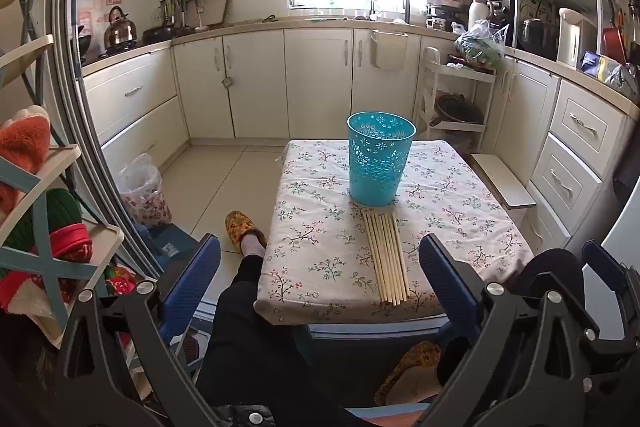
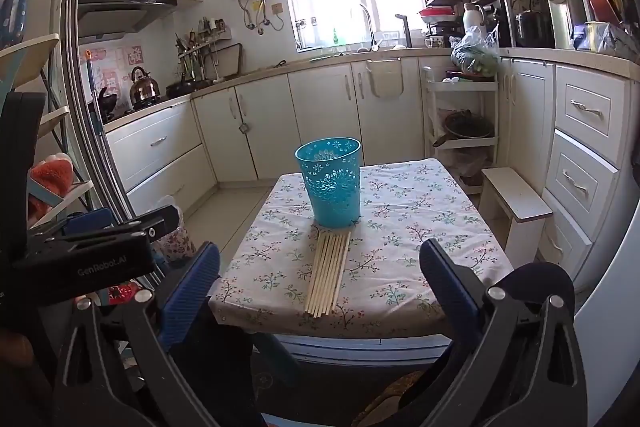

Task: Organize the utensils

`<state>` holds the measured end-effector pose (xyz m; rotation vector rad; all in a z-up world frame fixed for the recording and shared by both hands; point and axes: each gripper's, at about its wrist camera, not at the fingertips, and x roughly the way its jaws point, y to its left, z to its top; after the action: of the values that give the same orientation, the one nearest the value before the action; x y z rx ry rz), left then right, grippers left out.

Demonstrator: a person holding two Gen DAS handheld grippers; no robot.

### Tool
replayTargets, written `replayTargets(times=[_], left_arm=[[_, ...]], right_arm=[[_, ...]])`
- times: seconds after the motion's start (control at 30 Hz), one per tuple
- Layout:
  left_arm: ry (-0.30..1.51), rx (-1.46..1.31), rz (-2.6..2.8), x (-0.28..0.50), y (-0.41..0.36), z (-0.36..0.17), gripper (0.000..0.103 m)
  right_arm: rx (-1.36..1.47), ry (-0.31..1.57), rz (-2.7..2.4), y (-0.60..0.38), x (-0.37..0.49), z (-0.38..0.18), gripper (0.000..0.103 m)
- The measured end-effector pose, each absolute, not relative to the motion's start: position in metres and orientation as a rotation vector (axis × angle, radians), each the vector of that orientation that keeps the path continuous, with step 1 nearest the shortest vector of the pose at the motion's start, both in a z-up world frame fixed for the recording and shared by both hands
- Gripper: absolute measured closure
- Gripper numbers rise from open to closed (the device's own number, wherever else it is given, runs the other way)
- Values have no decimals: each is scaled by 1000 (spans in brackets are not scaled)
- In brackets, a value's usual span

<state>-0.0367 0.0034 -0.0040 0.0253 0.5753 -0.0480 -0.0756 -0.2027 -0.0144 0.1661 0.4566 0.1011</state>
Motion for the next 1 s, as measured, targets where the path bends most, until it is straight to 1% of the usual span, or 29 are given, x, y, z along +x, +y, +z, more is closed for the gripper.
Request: replayTargets(times=[1.0], left_arm=[[584,29,-46,-38,2,-9,8]], right_arm=[[162,462,98,-200,-77,-14,7]])
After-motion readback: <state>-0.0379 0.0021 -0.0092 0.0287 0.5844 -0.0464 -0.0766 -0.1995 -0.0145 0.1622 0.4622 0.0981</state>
